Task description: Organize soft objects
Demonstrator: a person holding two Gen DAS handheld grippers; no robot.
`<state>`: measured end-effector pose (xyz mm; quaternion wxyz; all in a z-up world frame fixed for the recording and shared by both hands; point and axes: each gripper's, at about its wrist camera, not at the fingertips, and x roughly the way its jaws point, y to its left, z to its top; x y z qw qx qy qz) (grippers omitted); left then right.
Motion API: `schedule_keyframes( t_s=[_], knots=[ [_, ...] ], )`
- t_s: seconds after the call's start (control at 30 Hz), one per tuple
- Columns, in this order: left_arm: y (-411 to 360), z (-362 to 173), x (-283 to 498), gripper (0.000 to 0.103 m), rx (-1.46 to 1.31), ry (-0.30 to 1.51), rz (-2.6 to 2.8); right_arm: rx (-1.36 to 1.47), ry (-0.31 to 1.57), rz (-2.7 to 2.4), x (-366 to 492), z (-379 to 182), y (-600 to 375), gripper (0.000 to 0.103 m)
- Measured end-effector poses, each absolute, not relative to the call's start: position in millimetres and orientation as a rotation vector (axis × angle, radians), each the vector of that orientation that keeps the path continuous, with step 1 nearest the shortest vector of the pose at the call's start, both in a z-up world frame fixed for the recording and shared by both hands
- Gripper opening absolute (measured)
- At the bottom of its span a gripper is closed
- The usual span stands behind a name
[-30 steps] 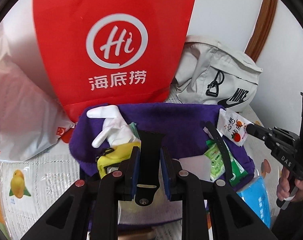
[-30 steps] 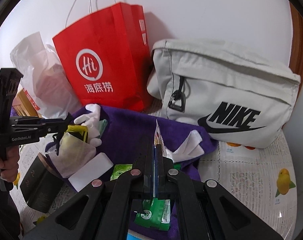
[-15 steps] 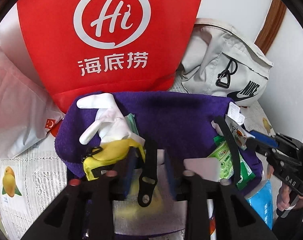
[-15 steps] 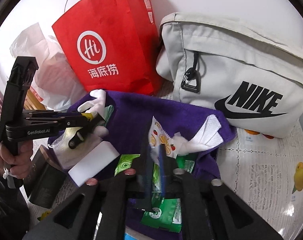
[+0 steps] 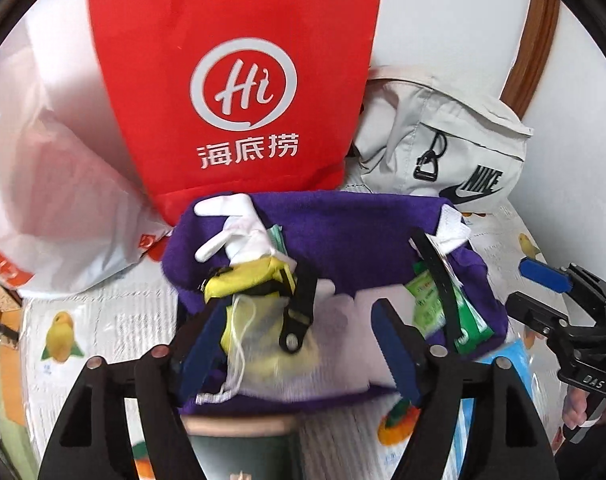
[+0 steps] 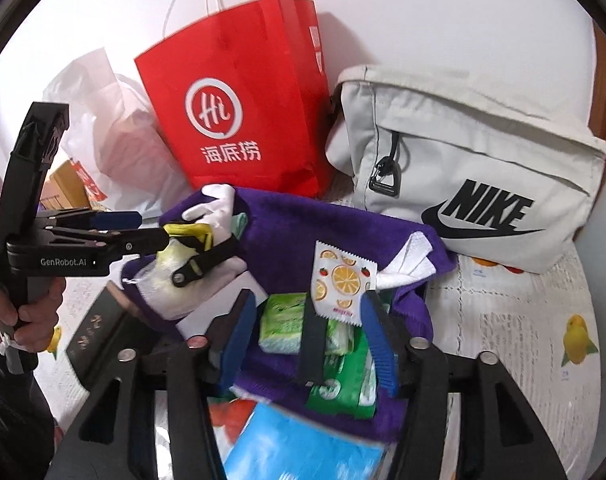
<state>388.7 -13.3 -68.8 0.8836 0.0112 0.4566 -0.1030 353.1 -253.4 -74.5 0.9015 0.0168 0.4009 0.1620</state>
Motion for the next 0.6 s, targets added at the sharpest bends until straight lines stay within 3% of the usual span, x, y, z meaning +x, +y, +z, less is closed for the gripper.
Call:
schedule_keyframes(
  t_s=[0.13,0.27,0.47,0.6],
  knots=[
    [-12.7,-55.6,354.4,0.082,0.031,0.926,-0.188,0.051,0.811,0.331,324.8,-57.0,-252.5,0.066],
    [-15.7,-43.9,312.8,0.087,0.039,0.890,-0.177,0.033,0.802,0.325,289.1,-42.1,-245.8,0.078],
    [-12.8,-27.6,248.4,0.096,-0.005,0.859,-0.159,-0.009,0.764,0.297,222.3,-26.9,-234.8,0.088],
    [-11.5,-18.6,197.5,0.103,-0.026,0.830,-0.140,-0.008,0.762,0.276,183.0,-23.9,-230.6,0.090]
  ],
)
